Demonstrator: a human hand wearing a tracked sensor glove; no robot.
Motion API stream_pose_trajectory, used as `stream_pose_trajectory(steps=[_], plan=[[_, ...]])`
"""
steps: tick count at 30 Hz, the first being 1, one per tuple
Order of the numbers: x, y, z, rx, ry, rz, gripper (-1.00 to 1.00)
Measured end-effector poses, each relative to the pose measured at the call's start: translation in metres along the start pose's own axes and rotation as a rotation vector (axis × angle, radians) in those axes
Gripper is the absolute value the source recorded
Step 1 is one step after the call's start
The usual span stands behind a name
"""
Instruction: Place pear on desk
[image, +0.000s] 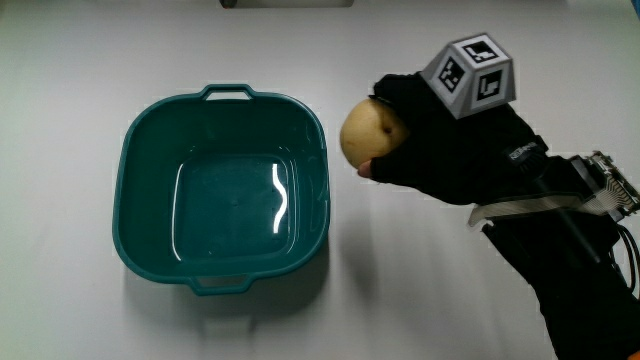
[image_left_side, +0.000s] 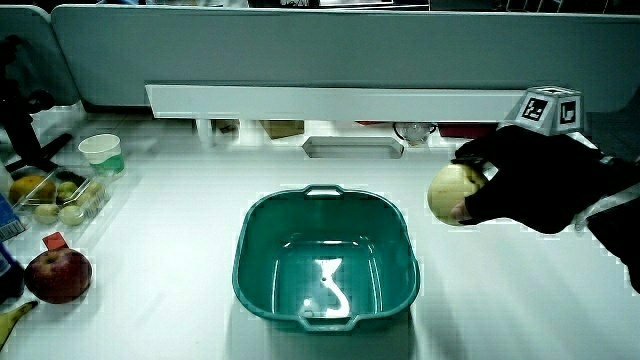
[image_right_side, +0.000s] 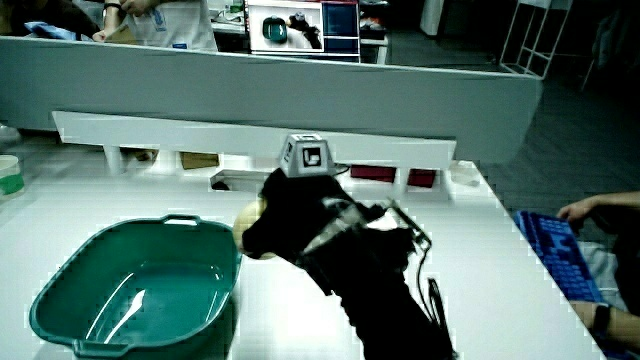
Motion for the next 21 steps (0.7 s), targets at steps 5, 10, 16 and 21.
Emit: stream_pose_trajectory(steps=[5, 10, 16, 21], plan=[[0.018, 0.005, -0.013, -0.012, -0.006, -0.053, 0.0], [0.043, 0.014, -0.026, -0.048, 0.025, -0.11, 0.0], [0.062, 0.023, -0.043, -0.076, 0.035, -0.166, 0.0], [0.079, 0.031, -0.062, -0.126, 0.042, -0.219, 0.0]])
